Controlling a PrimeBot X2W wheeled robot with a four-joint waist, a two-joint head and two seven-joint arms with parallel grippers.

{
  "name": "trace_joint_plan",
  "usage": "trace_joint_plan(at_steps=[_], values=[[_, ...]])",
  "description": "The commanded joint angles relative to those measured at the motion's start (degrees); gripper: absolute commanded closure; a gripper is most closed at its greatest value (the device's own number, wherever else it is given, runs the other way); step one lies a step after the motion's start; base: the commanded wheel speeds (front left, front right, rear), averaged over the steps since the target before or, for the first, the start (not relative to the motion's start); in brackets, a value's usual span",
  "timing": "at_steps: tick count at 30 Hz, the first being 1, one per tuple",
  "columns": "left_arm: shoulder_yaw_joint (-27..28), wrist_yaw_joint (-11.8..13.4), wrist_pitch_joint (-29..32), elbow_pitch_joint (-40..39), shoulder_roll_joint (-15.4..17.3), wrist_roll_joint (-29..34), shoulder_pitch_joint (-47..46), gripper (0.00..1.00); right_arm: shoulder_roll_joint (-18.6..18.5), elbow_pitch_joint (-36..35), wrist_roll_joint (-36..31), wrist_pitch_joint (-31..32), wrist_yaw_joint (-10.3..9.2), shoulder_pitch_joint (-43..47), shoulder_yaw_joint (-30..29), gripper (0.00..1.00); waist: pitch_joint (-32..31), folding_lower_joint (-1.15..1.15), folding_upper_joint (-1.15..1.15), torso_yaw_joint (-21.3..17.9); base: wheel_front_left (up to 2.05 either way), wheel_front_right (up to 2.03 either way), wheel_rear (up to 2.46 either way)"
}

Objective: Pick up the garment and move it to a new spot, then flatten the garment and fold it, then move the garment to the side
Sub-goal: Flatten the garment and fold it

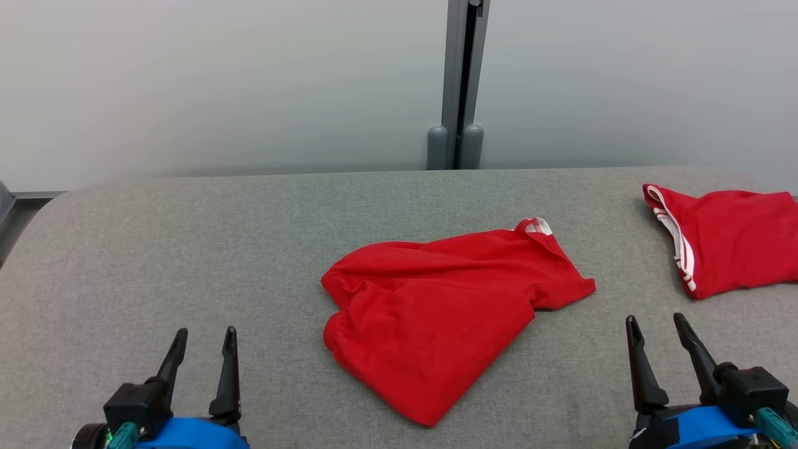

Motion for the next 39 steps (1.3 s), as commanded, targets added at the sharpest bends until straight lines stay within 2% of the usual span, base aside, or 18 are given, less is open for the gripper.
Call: trace_joint_plan(at_steps=[1,3,10,14,20,26,28,29,30,32,36,39], values=[[-0.41,-0.52,0.40,0.20,0.15,0.19,-1.53,0.00,-0.23,-0.22,0.19,0.02,0.03,0.25,0.09,0.00,0.13,0.00,0.00,-0.24,0.00,0.00,0.00],[-1.34,-1.19,1.35,1.07,-0.18,0.19,-2.48,0.00,-0.23,0.03,0.40,-0.07,0.02,0.07,0.33,0.00,0.29,0.00,0.00,-0.59,0.00,0.00,0.00],[-7.84,-7.61,7.30,10.49,-3.02,0.15,-8.79,0.00,-0.23,0.38,1.43,-0.31,0.03,-1.37,2.41,0.00,1.83,0.00,0.00,-2.80,0.00,0.00,0.00],[-9.18,-9.53,8.33,16.73,-5.29,-0.62,-12.34,0.00,-0.22,0.53,1.96,-0.54,0.03,-2.03,3.29,0.00,3.04,0.00,0.00,-4.31,0.00,0.00,0.00],[-8.70,-9.05,10.59,24.28,-7.50,-1.99,-16.88,0.00,-0.23,0.89,2.30,-0.64,0.02,-2.60,3.65,0.00,4.33,0.00,0.00,-5.85,0.00,0.00,0.00],[-7.92,-6.36,17.05,31.82,-9.21,-3.41,-21.51,0.00,-0.23,1.26,2.65,-0.94,0.03,-3.53,3.99,0.00,5.70,0.00,0.00,-7.36,0.00,0.00,0.00],[-8.01,-6.51,19.22,33.59,-9.96,-4.17,-22.52,0.00,-0.21,1.45,2.74,-1.06,0.03,-3.57,4.16,0.00,6.00,0.00,0.00,-7.76,0.00,0.00,0.00],[-8.01,-6.90,20.30,34.38,-10.34,-4.61,-22.93,0.28,-0.22,1.57,2.85,-1.12,0.02,-3.59,4.19,0.00,6.06,0.00,0.00,-7.95,0.00,0.00,0.00],[-8.00,-7.17,21.17,35.12,-10.63,-5.08,-23.30,1.00,-0.22,1.65,2.98,-1.16,0.03,-3.65,4.19,0.00,6.10,0.00,0.00,-8.12,0.00,0.00,0.00],[-7.77,-8.13,21.51,35.53,-11.42,-6.04,-23.97,1.00,-0.23,1.70,3.03,-1.19,0.02,-3.81,4.27,0.00,6.23,0.00,0.00,-8.45,0.00,0.00,0.00],[-5.86,-10.85,17.87,32.73,-13.78,-9.23,-26.50,1.00,-0.23,1.88,2.88,-1.39,0.03,-3.86,3.87,0.00,6.02,0.00,0.00,-8.60,0.00,0.00,0.00],[-6.95,-12.35,15.65,29.55,-14.95,-9.38,-29.00,1.00,-0.22,2.12,2.69,-1.26,0.02,-3.63,3.72,0.00,5.38,0.00,0.00,-8.60,0.00,0.00,0.00]])
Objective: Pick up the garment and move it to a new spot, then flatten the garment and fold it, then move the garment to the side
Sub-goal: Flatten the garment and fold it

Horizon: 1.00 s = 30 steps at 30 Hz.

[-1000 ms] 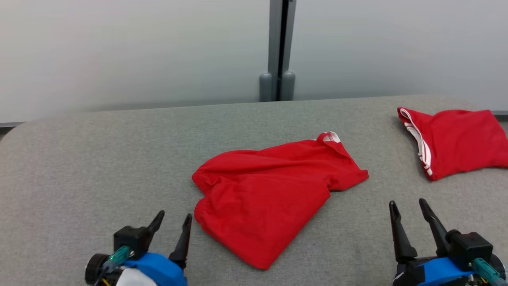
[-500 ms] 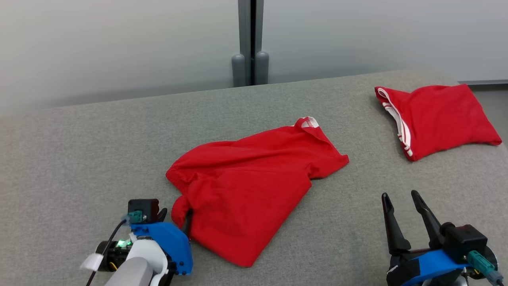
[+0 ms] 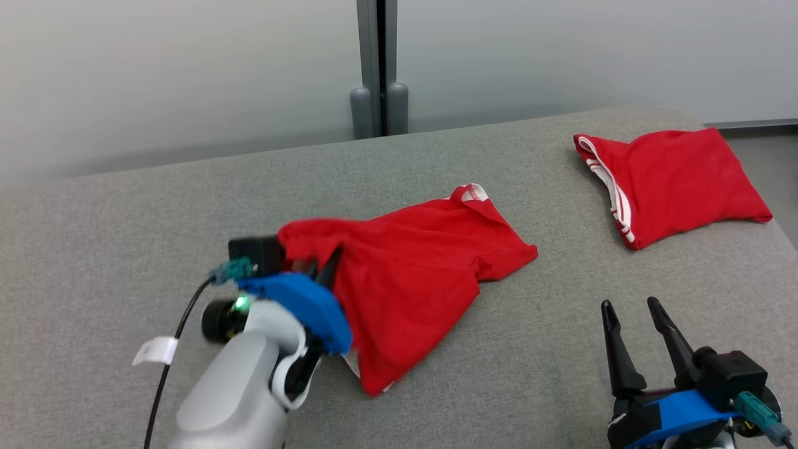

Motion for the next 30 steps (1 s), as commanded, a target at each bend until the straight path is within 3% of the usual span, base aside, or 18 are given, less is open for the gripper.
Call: trace_joint_plan(at_steps=[1,8,13,18,21,25,30], values=[[-0.44,-0.50,-0.95,-1.42,-0.39,-0.13,-1.69,1.00,-0.19,0.14,-0.24,-0.13,0.03,-0.33,-0.18,0.00,-0.33,0.00,0.00,0.01,0.00,0.00,0.00],[-4.93,-1.64,-7.98,-12.86,-1.87,-8.06,-9.08,1.00,-0.20,0.67,0.60,-0.19,0.02,0.49,0.50,0.00,-1.60,0.00,0.00,0.65,0.00,0.00,0.00],[-13.18,1.45,-13.90,-20.48,-1.79,-19.55,-15.04,1.00,-0.20,1.02,1.01,-0.39,0.03,-0.06,0.94,0.00,-1.72,0.00,0.00,1.00,0.00,0.00,0.00],[-17.82,4.49,-16.73,-24.70,-1.73,-30.71,-17.38,1.00,-0.20,1.20,1.32,-0.62,0.03,-0.27,0.73,0.00,-1.13,0.00,0.00,1.93,0.00,0.00,0.00],[-18.56,7.35,-17.12,-20.96,-1.67,-30.99,-16.00,1.00,-0.20,1.29,1.59,-0.94,0.03,-0.70,0.62,0.00,-0.59,0.00,0.00,2.75,0.00,0.00,0.00],[-16.01,11.42,-17.12,-11.52,-0.43,-23.58,-12.54,1.00,-0.20,1.48,1.89,-1.21,0.03,-0.84,0.40,0.00,0.07,0.00,0.00,4.12,0.00,0.00,0.00],[-14.50,14.32,-17.15,-2.45,2.58,-16.95,-7.22,1.00,-0.21,1.76,2.23,-1.53,0.02,-0.89,0.42,0.00,0.28,0.00,0.00,5.81,0.00,0.00,0.00]])
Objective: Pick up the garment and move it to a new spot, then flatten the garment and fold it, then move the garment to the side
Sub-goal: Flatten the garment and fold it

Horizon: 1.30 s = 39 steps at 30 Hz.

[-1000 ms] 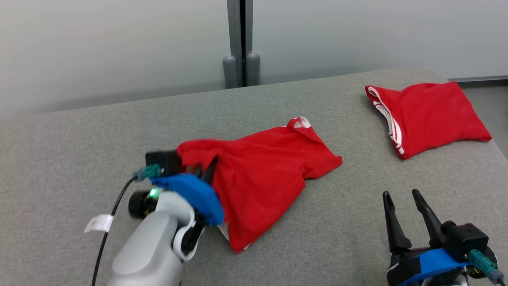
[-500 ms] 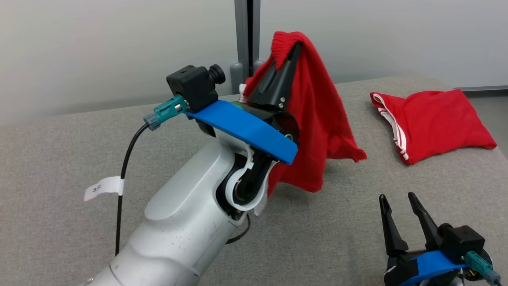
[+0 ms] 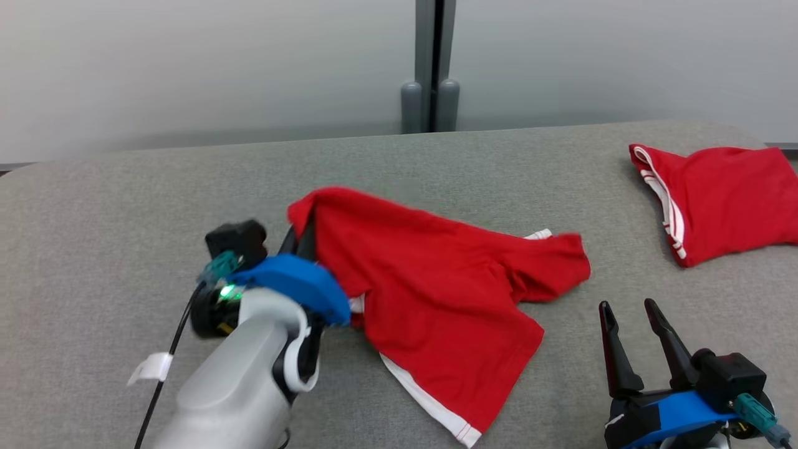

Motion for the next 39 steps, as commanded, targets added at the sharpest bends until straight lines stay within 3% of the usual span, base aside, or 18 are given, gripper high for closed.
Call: trace_joint_plan(at_steps=[1,8,9,10,11,17,22,30,39], values=[[0.41,0.65,-0.21,1.41,0.51,1.30,1.16,1.00,-0.24,0.15,0.30,-0.22,0.02,-0.57,-0.04,0.00,0.17,0.00,-0.01,0.62,0.00,0.00,0.00],[4.50,2.18,-0.22,5.05,2.53,4.72,6.86,1.00,-0.24,0.34,0.48,-0.45,0.02,-0.88,0.47,0.00,-0.18,0.00,-0.01,2.12,0.00,0.00,0.00],[4.81,2.08,-0.22,5.35,2.51,4.90,7.71,0.81,-0.23,0.36,0.49,-0.46,0.01,-0.79,0.47,0.00,-0.28,0.00,-0.01,2.25,0.00,0.00,0.00],[5.18,1.75,-0.23,5.48,2.53,5.00,8.39,0.15,-0.23,0.39,0.50,-0.47,0.02,-0.70,0.50,0.00,-0.38,0.00,-0.01,2.37,0.00,0.00,0.00],[5.48,1.11,-0.23,5.08,2.51,5.23,8.83,0.00,-0.23,0.39,0.48,-0.47,0.01,-0.58,0.49,0.00,-0.51,0.00,-0.01,2.49,0.00,0.00,0.00],[11.03,-2.14,-0.23,-0.33,3.39,6.93,12.98,0.00,-0.22,0.19,0.08,-0.11,0.02,-0.14,-0.20,0.00,-1.58,0.00,-0.01,3.03,0.00,0.00,0.00],[16.09,-3.86,-0.22,-7.99,4.94,11.99,18.30,0.00,-0.23,-0.04,-0.12,0.22,0.02,0.64,-0.72,0.00,-3.07,0.00,-0.01,3.12,0.00,0.00,0.00],[24.52,-4.16,-0.22,-21.49,7.79,23.46,29.57,0.00,-0.22,-0.74,-0.16,1.40,0.01,2.63,-1.41,0.00,-5.37,0.00,-0.01,3.73,0.00,0.00,0.00],[27.49,-5.77,-0.23,-23.77,8.71,28.89,37.35,0.00,-0.23,-0.10,1.11,2.75,0.02,3.61,-0.87,0.00,-6.40,0.00,-0.01,4.41,0.00,0.00,0.00]])
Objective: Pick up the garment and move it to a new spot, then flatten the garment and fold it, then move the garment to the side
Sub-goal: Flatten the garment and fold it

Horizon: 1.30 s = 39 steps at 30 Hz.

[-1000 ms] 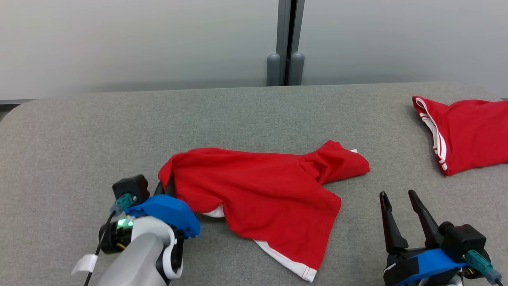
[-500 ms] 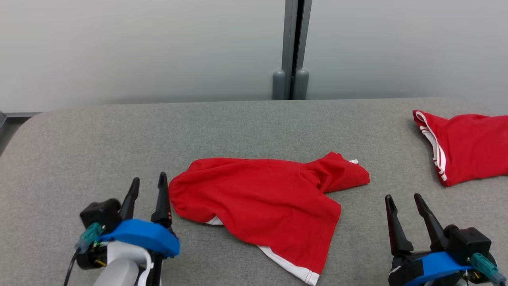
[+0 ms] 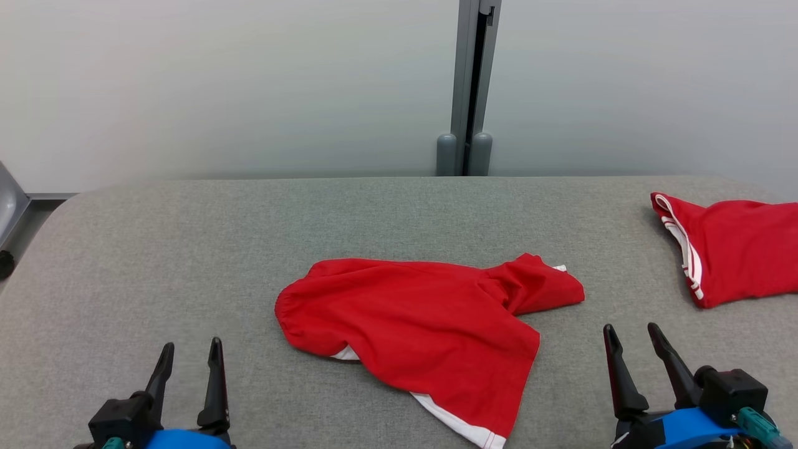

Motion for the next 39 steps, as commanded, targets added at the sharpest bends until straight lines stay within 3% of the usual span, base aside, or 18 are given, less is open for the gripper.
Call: trace_joint_plan(at_steps=[1,18,28,39], values=[[0.59,-0.47,-0.23,0.36,0.32,0.48,0.91,0.00,-0.22,0.34,0.75,0.31,0.03,1.02,0.00,0.00,-0.09,0.01,0.01,0.17,0.00,0.00,0.00],[1.82,-1.82,-0.24,0.91,-0.62,3.31,-0.18,0.00,-0.22,3.44,1.12,3.25,0.02,-0.62,1.50,0.00,0.77,0.01,0.01,0.92,0.00,0.00,0.00],[1.71,-2.42,-0.24,-0.20,-0.88,4.97,-3.35,0.00,-0.23,18.65,5.83,12.44,0.03,-11.50,7.80,0.00,3.79,0.01,0.01,1.77,0.00,0.00,0.00],[1.67,-3.16,-0.24,0.47,-1.97,5.43,-5.15,0.00,-0.20,34.85,10.31,12.24,0.03,-22.43,12.40,0.00,5.63,0.01,0.01,3.34,0.00,0.00,0.00]])
